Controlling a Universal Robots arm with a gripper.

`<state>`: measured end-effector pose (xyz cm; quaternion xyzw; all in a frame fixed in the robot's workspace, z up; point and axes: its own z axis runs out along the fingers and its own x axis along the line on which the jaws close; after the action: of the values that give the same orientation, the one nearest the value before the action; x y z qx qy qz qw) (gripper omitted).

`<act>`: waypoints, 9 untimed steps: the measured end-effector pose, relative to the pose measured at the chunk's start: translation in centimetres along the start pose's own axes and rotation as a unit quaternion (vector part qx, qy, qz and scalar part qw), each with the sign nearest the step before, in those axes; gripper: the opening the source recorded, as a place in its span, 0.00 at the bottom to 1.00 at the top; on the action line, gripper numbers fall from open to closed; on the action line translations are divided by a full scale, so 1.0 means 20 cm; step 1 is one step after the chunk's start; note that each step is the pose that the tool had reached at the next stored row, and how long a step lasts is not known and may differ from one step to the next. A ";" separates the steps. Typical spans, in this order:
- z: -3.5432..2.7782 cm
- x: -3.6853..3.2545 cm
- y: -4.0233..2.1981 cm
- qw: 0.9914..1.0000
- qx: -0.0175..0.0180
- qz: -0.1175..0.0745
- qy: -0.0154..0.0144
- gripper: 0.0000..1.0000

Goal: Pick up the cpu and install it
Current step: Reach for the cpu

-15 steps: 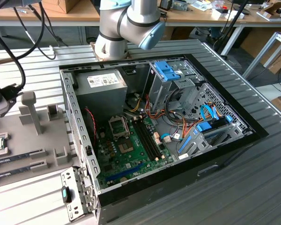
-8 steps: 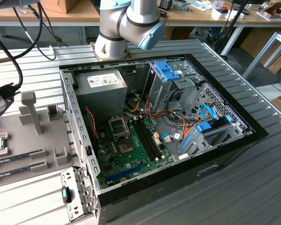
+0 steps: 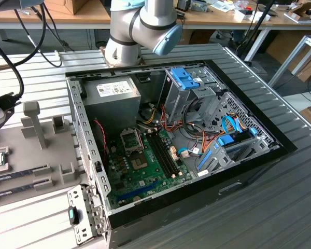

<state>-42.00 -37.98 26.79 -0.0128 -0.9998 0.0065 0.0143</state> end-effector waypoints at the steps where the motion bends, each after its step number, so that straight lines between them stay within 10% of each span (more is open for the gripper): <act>1: 0.001 0.003 0.001 1.000 0.000 0.000 0.000 0.11; 9: 0.020 0.028 0.005 1.000 0.000 0.000 0.000 0.11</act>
<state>-42.58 -37.86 26.41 -0.0129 -0.9998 0.0066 0.0143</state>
